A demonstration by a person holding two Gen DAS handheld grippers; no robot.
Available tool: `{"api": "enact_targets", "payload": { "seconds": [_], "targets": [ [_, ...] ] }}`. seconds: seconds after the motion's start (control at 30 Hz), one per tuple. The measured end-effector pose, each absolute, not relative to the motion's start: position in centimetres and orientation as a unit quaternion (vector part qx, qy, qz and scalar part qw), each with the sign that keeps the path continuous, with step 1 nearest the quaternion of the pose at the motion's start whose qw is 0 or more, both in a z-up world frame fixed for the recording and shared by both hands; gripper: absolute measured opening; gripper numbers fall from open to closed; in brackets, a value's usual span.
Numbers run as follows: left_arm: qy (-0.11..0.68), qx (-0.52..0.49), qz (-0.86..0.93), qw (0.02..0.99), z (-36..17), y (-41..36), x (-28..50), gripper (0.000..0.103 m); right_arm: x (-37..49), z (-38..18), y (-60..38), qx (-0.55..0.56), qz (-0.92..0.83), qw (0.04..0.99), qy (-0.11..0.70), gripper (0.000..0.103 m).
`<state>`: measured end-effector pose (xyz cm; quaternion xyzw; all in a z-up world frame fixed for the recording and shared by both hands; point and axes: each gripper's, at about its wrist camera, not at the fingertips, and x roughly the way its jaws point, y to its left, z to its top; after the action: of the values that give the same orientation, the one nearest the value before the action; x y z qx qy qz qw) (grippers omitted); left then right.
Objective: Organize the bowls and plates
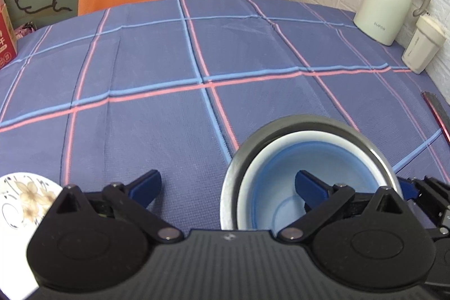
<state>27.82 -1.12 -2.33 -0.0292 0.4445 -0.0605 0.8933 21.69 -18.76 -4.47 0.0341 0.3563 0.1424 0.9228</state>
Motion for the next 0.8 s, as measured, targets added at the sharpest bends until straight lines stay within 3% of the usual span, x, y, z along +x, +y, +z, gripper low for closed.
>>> {"api": "enact_targets", "payload": {
  "seconds": [0.13, 0.8],
  "targets": [
    [0.442, -0.011, -0.057, 0.895, -2.51, -1.36, 27.88, 0.102, 21.10, -4.98, -17.90, -0.010, 0.148, 0.929, 0.340, 0.077],
    [0.445, -0.014, -0.145, 0.884, -2.58, -1.07, 28.10, 0.102, 20.96, -4.96, -17.69, -0.004, 0.134, 0.935, 0.329, 0.077]
  ]
}}
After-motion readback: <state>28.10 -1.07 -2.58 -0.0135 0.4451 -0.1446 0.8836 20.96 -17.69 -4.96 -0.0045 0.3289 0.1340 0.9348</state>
